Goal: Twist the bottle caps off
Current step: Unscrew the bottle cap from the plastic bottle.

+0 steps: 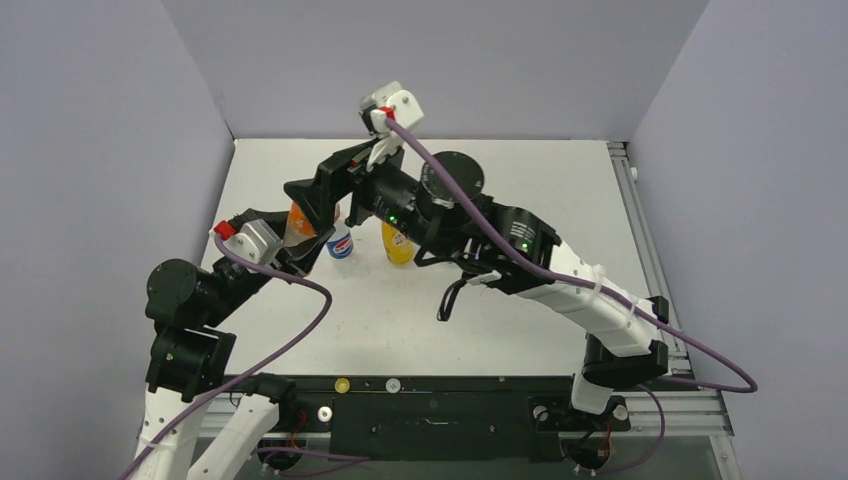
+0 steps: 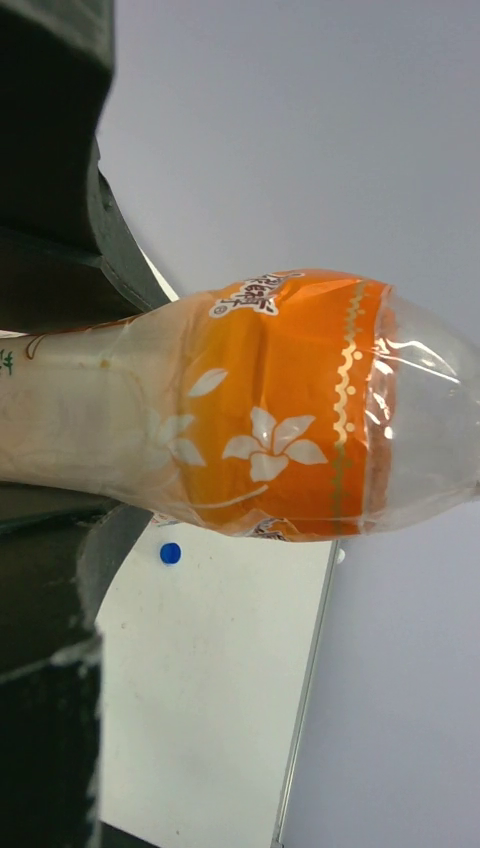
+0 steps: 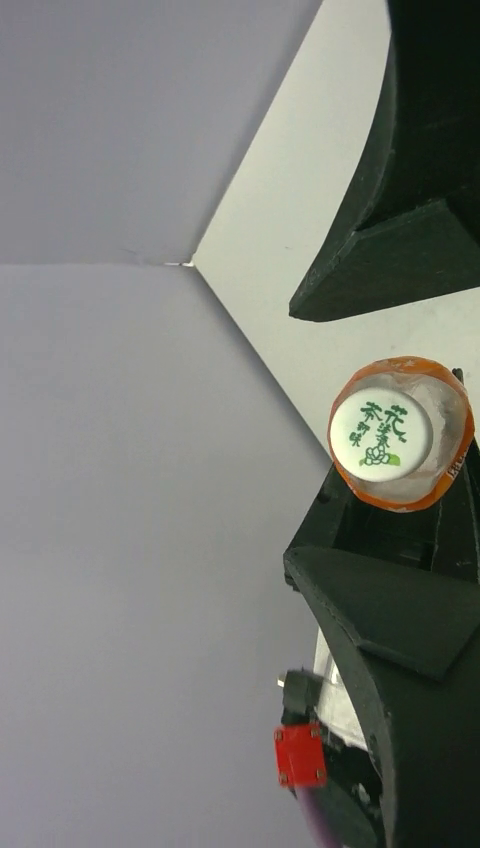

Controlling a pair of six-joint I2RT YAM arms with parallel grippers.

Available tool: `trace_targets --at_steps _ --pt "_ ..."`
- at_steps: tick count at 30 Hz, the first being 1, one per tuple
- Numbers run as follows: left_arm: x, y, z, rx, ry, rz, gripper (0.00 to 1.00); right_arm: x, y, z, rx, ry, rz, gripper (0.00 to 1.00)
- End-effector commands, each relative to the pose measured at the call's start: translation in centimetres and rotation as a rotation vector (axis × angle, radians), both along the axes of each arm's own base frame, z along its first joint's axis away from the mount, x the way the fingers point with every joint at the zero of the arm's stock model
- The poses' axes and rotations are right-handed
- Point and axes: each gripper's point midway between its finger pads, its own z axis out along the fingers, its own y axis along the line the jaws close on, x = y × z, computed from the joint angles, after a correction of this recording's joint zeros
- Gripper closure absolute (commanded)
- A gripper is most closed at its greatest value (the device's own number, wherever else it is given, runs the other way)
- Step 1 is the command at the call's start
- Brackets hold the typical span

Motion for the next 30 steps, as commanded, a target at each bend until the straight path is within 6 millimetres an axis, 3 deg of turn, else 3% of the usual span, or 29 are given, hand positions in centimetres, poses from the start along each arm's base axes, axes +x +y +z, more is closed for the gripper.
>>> trace_targets --at_steps 1,7,9,11,15,19,20,21,22,23,24,25,27,30 --pt "0.5 1.3 0.8 0.029 -0.067 0.083 0.99 0.3 0.5 -0.4 -0.002 0.028 -0.028 0.24" --pt "0.4 1.2 1.0 0.015 -0.058 0.075 0.99 0.2 0.8 -0.5 0.001 0.031 -0.008 0.48" --pt "0.2 1.0 1.1 0.006 -0.049 0.06 0.99 0.4 0.8 -0.7 0.0 0.036 -0.005 0.7" --pt "-0.1 0.6 1.2 -0.002 -0.041 0.036 0.99 0.6 0.6 -0.6 0.004 0.035 -0.006 0.84" --pt "-1.0 -0.3 0.7 -0.021 -0.002 -0.033 0.99 0.2 0.0 0.2 0.017 0.002 0.021 1.0" --pt "-2.8 -1.9 0.5 -0.071 0.087 -0.167 0.99 -0.5 -1.0 1.7 0.031 -0.073 0.103 1.0" --pt "-3.7 -2.5 0.5 -0.075 0.1 -0.231 0.99 -1.9 -1.2 1.9 0.032 -0.105 0.192 1.0" --pt "-4.4 -3.0 0.4 -0.108 0.157 -0.28 0.99 -1.8 -1.6 2.8 0.058 -0.135 0.219 1.0" --pt "-5.6 -3.7 0.5 -0.109 0.177 -0.358 0.99 -4.0 -1.8 2.7 0.061 -0.17 0.354 1.0" --pt "-6.3 -4.1 0.5 -0.139 0.246 -0.409 0.98 -4.4 -2.6 4.0 0.108 -0.217 0.398 1.0" --pt "-7.4 -4.5 0.3 -0.131 0.279 -0.478 0.97 -7.1 -3.1 3.7 0.114 -0.24 0.555 1.0" --pt "-8.0 -4.8 0.4 -0.152 0.345 -0.519 0.97 -9.3 -4.4 4.8 0.149 -0.31 0.671 1.0" --pt "-9.7 -5.3 0.4 -0.141 0.419 -0.625 0.97 -11.3 -5.3 4.7 0.165 -0.311 0.799 1.0" --pt "-10.7 -5.4 0.5 -0.141 0.478 -0.683 0.97 -12.6 -5.7 4.0 0.141 -0.321 0.885 1.0"
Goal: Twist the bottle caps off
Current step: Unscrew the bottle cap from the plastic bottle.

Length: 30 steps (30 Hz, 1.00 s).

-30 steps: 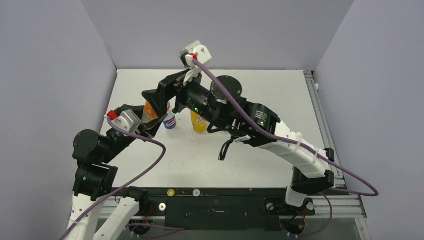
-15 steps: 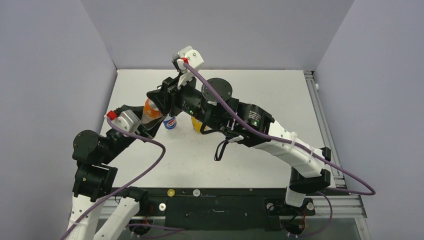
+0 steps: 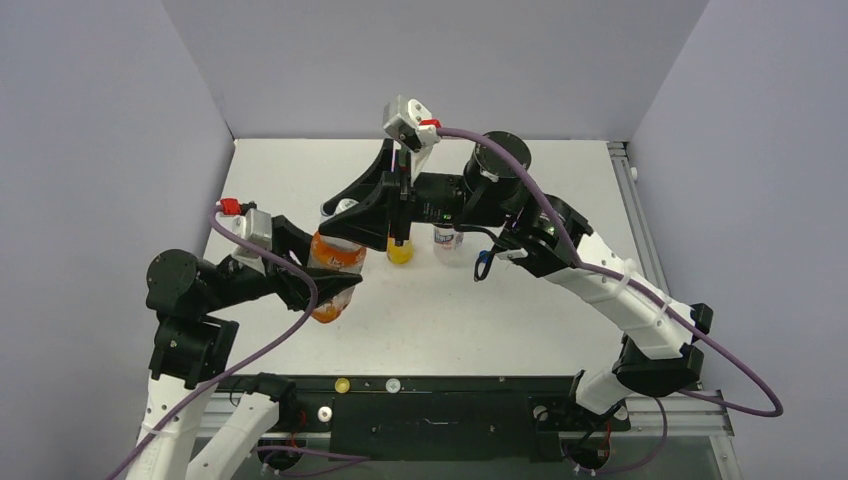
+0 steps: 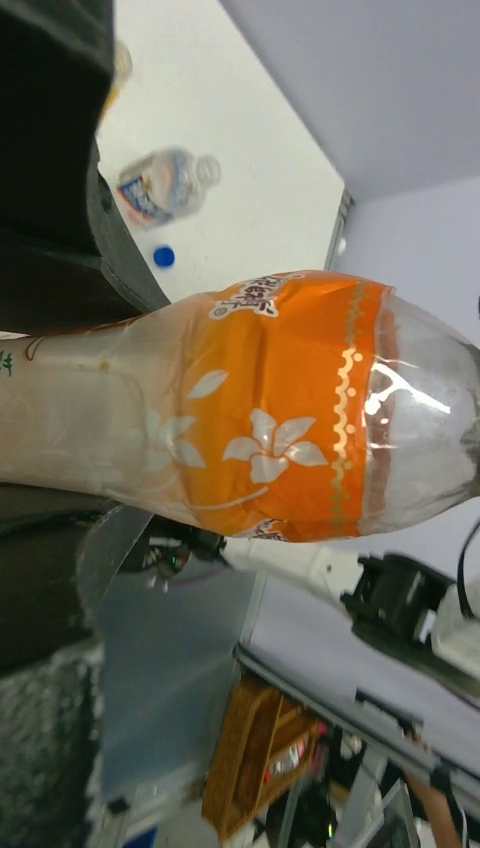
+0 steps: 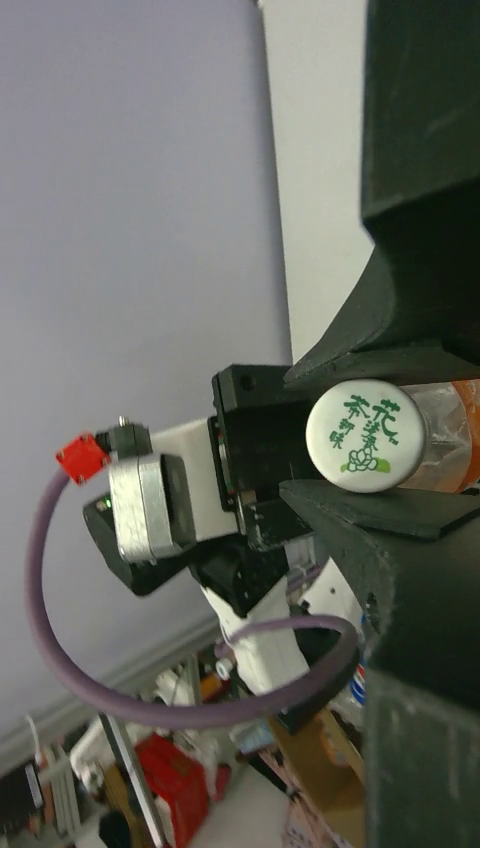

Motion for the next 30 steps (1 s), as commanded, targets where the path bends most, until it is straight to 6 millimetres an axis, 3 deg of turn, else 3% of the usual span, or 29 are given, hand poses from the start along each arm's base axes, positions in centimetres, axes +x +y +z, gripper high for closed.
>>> trace_targets --at_steps 1,6,7,8,9,10,12,14,16,17,18,19,20,21,25,30 --pt "-4.5 -0.6 0.7 0.001 0.134 -0.235 0.97 -8.0 -5.1 7.0 0.214 -0.184 0.36 1.0" --pt "-4.8 -0.7 0.8 0.012 0.132 -0.258 0.99 -7.5 -4.7 5.3 0.146 -0.184 0.338 1.0" --pt "-4.8 -0.7 0.8 0.013 0.132 -0.257 0.99 -6.8 -4.6 5.3 0.144 -0.196 0.295 0.95" --pt "-4.7 -0.6 0.8 0.015 0.118 -0.251 0.99 -6.2 -4.5 5.0 0.127 -0.184 0.257 0.72" --pt "-4.4 -0.6 0.9 0.012 0.113 -0.233 0.99 -4.6 -4.4 5.3 0.131 -0.182 0.155 0.56" --pt "-4.1 -0.6 0.9 0.014 0.083 -0.215 0.99 -2.5 -4.4 5.5 0.128 -0.156 0.018 0.31" --pt "-2.8 -0.4 0.8 0.016 0.014 -0.139 0.98 0.6 -4.6 5.6 0.118 -0.123 -0.192 0.22" --pt "0.0 0.4 0.8 0.012 -0.052 0.034 0.98 2.6 -5.1 5.9 0.114 -0.097 -0.361 0.21" --pt "1.4 1.2 0.7 0.032 -0.149 0.135 0.98 3.6 -5.3 6.0 0.119 -0.062 -0.477 0.2" --pt "2.7 1.9 0.8 0.05 -0.208 0.217 0.98 3.1 -5.0 6.0 0.119 -0.049 -0.494 0.2" --pt "3.5 2.6 0.8 0.056 -0.235 0.285 0.97 4.2 -5.0 5.3 0.103 -0.031 -0.574 0.2" --pt "4.3 3.0 0.5 0.077 -0.271 0.325 0.96 3.6 -4.6 5.3 0.101 -0.023 -0.586 0.2" --pt "4.9 3.7 0.8 0.08 -0.296 0.388 0.96 4.7 -4.6 4.5 0.076 -0.014 -0.669 0.2" --pt "5.5 4.1 0.5 0.1 -0.323 0.418 0.96 4.5 -4.4 4.5 0.075 -0.008 -0.686 0.2" --pt "6.3 5.0 0.2 0.132 -0.355 0.487 0.98 5.2 -3.0 3.4 0.035 0.012 -0.727 0.25" --pt "6.1 5.2 0.2 0.141 -0.357 0.491 0.99 4.5 -1.1 4.0 0.056 0.029 -0.649 0.35"
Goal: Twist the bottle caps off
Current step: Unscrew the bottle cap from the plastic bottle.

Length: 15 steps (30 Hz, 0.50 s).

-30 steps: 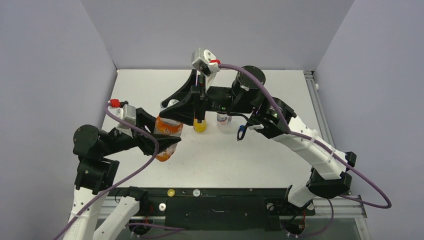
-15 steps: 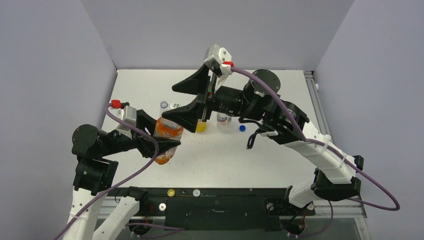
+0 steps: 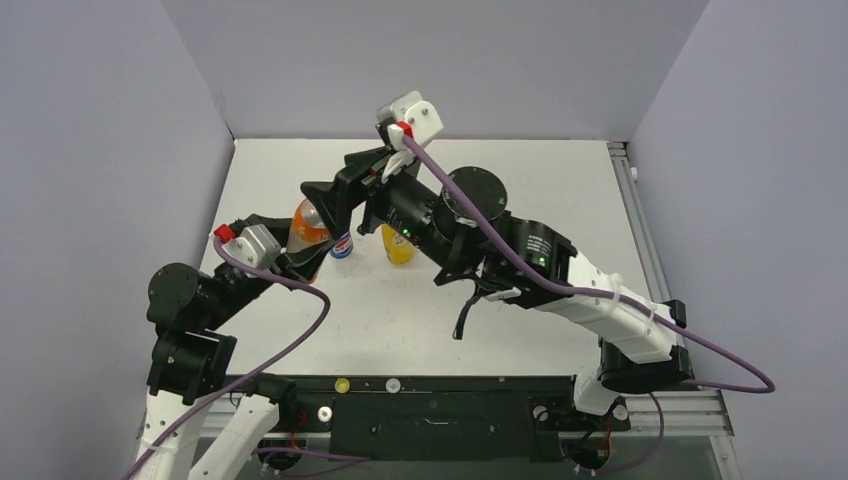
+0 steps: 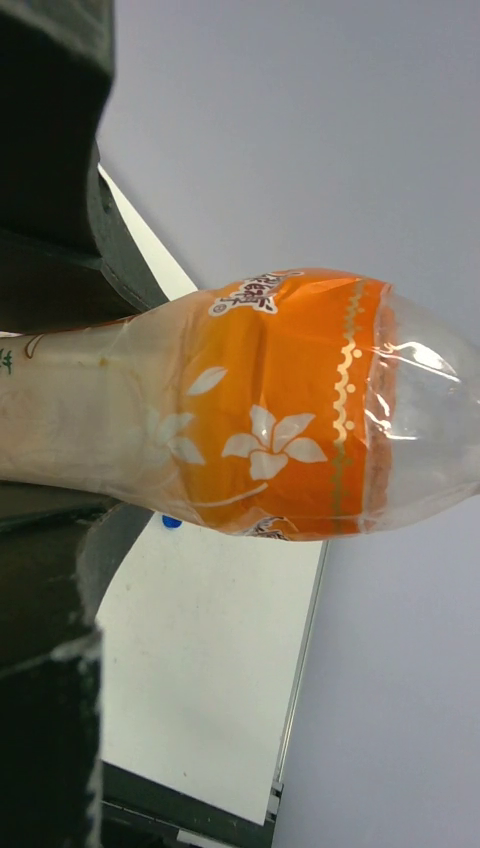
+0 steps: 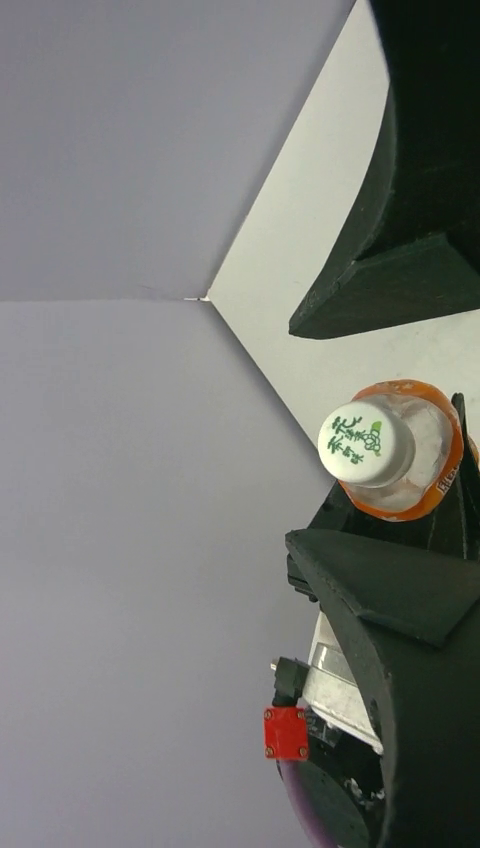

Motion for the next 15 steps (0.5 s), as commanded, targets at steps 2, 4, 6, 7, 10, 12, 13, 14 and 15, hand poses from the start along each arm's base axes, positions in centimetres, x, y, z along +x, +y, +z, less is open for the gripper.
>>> trace_targets --at_steps 2,4,6,7,10,12,13,14,15 --pt "0.3 1.1 0.8 0.021 -0.062 0.07 0.99 0.8 0.3 0.7 0.033 0.032 0.004 0.4" --pt "0.2 1.1 0.9 0.02 -0.066 0.068 0.99 1.0 0.8 0.6 0.043 0.058 0.044 0.45" --pt "0.2 1.0 0.8 0.021 -0.065 0.066 0.99 1.1 1.1 0.5 0.063 0.086 0.086 0.51" --pt "0.2 1.0 0.8 0.021 -0.066 0.065 0.99 0.7 1.3 0.7 0.079 0.101 0.132 0.56" --pt "0.2 1.0 0.7 0.024 -0.064 0.065 0.99 1.1 1.4 0.7 0.104 0.128 0.188 0.7" --pt "0.3 0.9 0.6 0.028 -0.064 0.06 0.99 0.7 1.6 0.8 0.124 0.141 0.26 0.82" --pt "0.3 0.9 0.5 0.03 -0.061 0.057 0.99 -0.1 1.8 1.1 0.14 0.146 0.325 0.84" --pt "0.3 0.8 0.5 0.032 -0.062 0.056 0.99 0.0 1.7 1.3 0.146 0.146 0.349 0.88" --pt "0.4 0.8 0.4 0.034 -0.057 0.056 0.99 -0.9 1.7 1.5 0.15 0.142 0.411 0.91"
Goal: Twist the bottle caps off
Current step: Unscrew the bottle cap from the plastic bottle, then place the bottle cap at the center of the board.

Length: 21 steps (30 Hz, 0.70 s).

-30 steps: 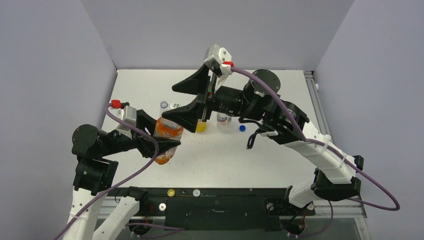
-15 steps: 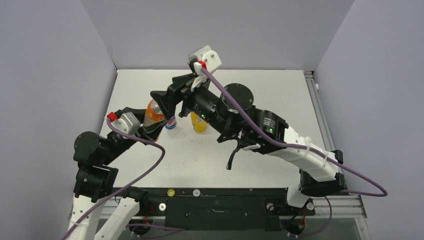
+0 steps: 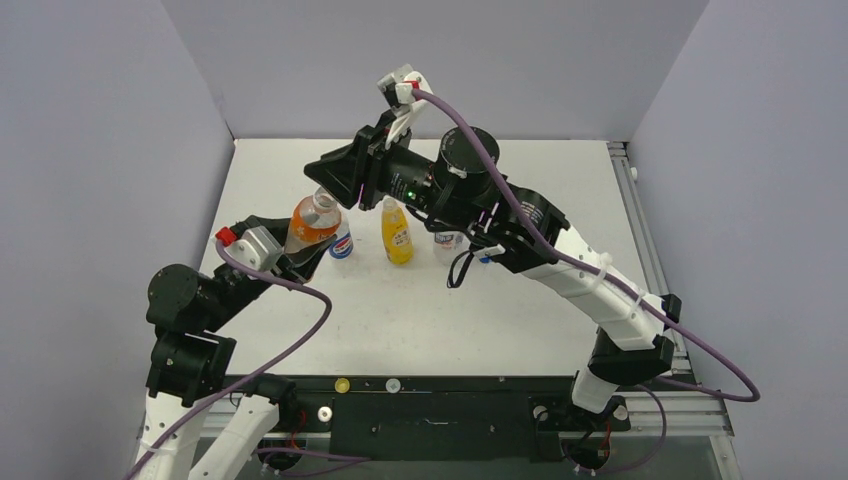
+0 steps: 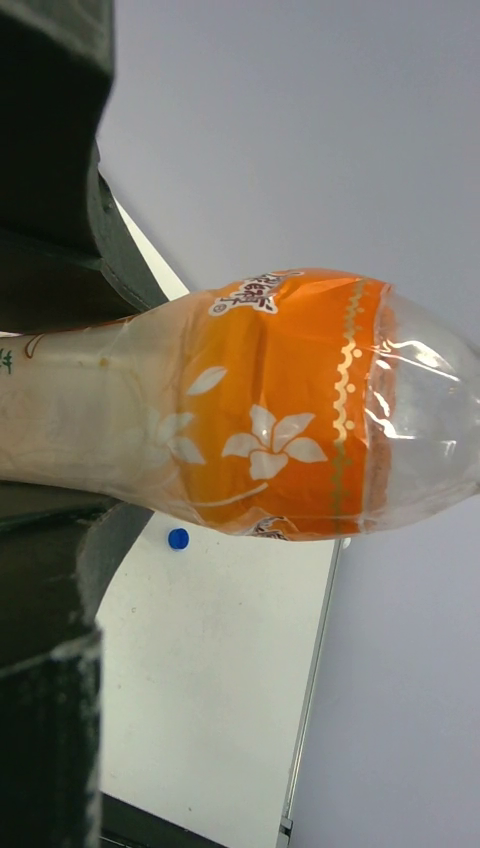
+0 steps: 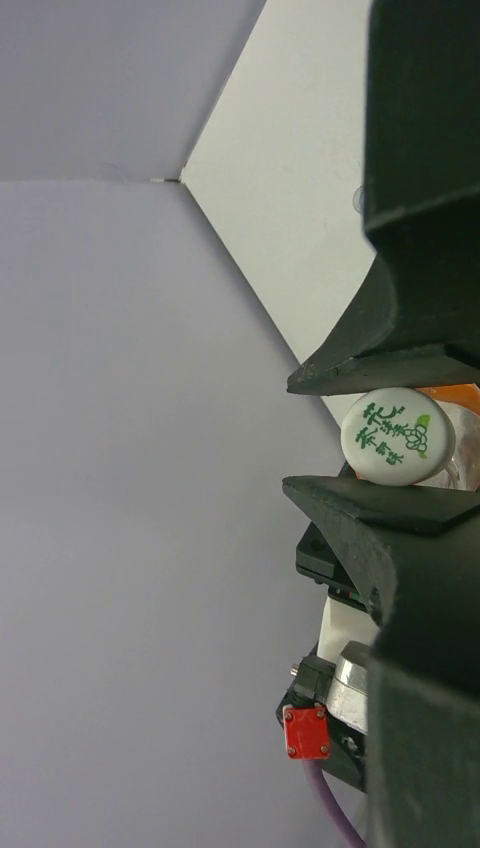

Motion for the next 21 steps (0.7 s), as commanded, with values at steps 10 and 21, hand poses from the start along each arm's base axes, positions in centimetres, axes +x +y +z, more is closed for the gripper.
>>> trace_targets --at_steps 10,21 --pt "0.3 -0.2 -0.1 0.01 -0.008 -0.01 0.99 -1.4 -6.3 3.9 0.132 -0.068 0.135 1.0" --pt "-1.6 -0.9 -2.6 0.009 0.022 -0.086 0.95 7.2 -17.7 -21.3 -0.291 0.194 -0.41 1.0"
